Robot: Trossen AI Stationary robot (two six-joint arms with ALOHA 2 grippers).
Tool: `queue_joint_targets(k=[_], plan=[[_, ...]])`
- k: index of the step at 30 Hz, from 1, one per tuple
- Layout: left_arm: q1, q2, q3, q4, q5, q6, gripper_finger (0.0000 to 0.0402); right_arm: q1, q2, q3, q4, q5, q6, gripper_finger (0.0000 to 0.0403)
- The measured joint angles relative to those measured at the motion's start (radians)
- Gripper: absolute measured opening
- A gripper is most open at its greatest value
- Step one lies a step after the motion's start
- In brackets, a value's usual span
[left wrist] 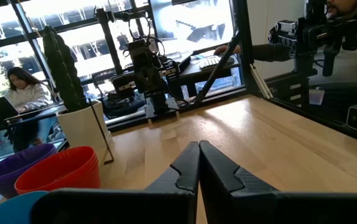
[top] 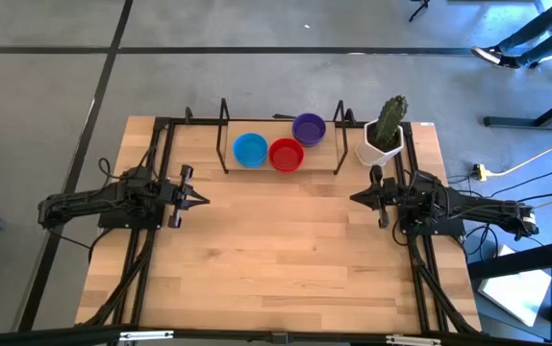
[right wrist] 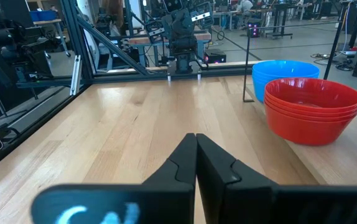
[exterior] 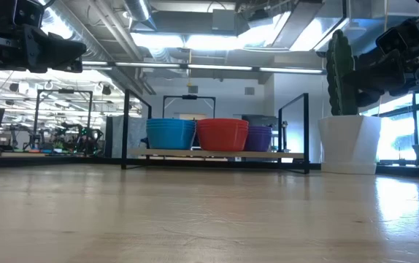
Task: Pick & Place Mini bowls
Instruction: Return to Home Position
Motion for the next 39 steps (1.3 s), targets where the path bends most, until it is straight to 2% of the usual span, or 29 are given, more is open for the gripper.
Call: queue_joint_targets(k=[39], plan=[[0.0,0.0,0.0,0.0,0.0,0.0,0.001,0.0,0.0,0.0,0.0,0.0,0.0,0.0008]])
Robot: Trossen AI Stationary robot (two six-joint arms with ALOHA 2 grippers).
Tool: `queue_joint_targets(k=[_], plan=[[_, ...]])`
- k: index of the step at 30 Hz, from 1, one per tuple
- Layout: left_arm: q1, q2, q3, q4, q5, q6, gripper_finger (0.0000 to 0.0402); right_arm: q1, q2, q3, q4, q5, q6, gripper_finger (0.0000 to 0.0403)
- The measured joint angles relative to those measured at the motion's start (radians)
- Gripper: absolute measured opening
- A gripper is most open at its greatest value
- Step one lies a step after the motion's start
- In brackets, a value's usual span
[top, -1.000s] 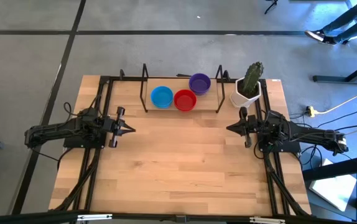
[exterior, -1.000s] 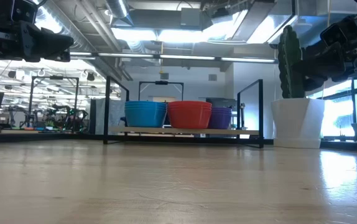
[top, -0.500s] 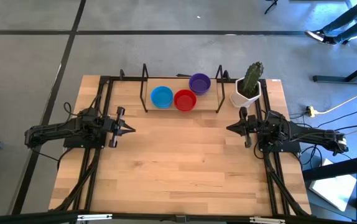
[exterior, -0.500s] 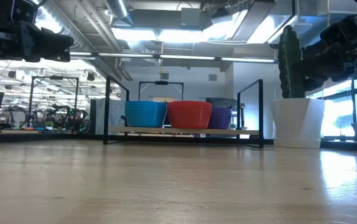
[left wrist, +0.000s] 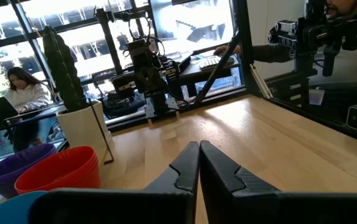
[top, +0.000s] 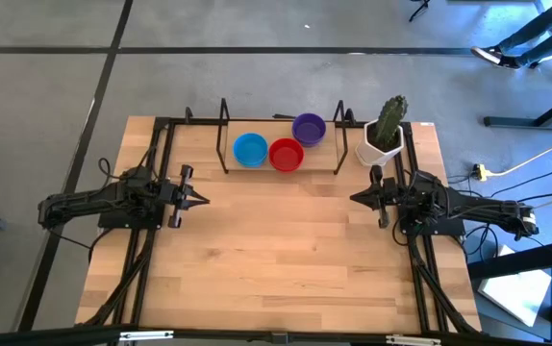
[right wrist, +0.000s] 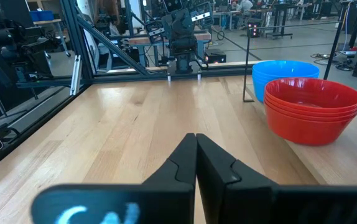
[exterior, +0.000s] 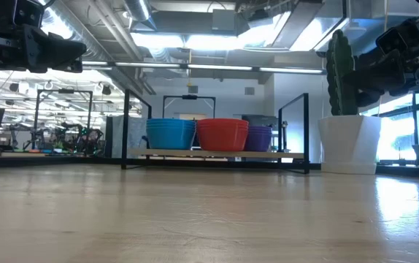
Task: Pick & Place Mini bowls
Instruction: Return to Home Position
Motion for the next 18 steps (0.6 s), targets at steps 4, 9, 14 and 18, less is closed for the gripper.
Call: queue_joint_targets(k=[4,9,14,18], plan=[[0.0,0.0,0.0,0.0,0.0,0.0,0.0006,0.0,0.0,0.0,0.0,0.0,0.0,0.0008],[0.0,0.0,0.0,0.0,0.0,0.0,0.0008,0.0,0.0,0.0,0.0,0.0,0.0,0.0008],[0.0,0.0,0.0,0.0,0.0,0.0,0.001,0.0,0.0,0.0,0.0,0.0,0.0,0.0008],[0.0,0.0,0.0,0.0,0.0,0.0,0.0006,0.0,0.0,0.0,0.0,0.0,0.0,0.0008]])
